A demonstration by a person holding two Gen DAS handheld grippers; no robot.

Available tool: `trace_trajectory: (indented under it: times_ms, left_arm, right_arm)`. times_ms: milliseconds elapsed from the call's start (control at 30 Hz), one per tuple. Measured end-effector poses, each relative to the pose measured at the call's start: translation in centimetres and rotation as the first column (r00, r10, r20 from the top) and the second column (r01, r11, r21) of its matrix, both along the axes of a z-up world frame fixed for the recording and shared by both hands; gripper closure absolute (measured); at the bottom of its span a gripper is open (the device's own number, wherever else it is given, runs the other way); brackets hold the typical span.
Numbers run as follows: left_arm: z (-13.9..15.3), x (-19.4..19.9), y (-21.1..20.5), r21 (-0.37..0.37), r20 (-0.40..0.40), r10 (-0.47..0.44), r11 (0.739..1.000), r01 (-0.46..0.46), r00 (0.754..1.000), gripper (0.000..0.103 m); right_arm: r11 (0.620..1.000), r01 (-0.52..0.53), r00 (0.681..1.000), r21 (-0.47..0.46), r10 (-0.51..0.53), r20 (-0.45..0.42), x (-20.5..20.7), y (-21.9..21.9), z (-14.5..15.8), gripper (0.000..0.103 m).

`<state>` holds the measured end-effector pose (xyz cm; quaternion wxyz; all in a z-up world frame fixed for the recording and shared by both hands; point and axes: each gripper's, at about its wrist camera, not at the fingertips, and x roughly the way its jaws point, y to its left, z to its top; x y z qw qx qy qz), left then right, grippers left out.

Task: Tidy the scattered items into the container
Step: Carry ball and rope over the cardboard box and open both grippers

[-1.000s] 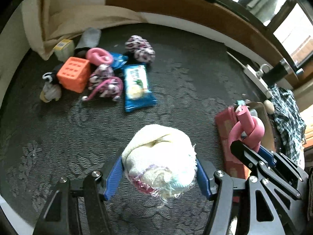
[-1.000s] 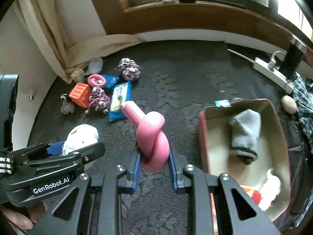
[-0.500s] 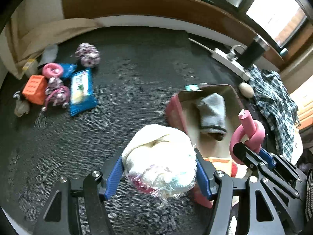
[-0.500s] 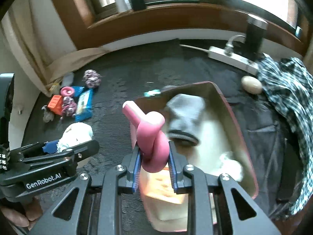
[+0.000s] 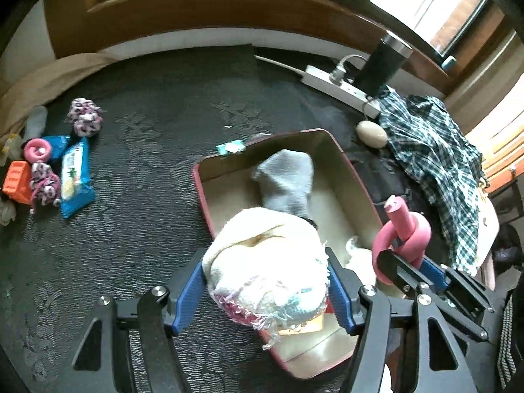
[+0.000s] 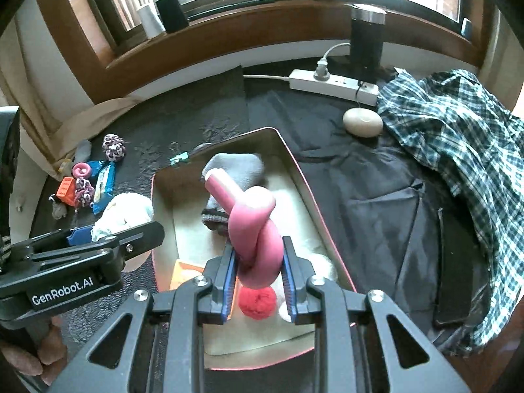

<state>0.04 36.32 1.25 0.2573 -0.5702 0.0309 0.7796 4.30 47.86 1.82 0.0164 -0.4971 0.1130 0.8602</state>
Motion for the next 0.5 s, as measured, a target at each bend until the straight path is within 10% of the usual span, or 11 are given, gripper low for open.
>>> trace_trajectory:
  times_ms: [500]
  left_arm:
    - [-0.03,-0.19,-0.27,0.077,0.045,-0.015,0.997,0.011,0.999,0.026]
  right_arm:
    - [1.0,-0.006,1.0,-0.018,0.006,0.014,-0.13,-0.2,-0.32,0.069]
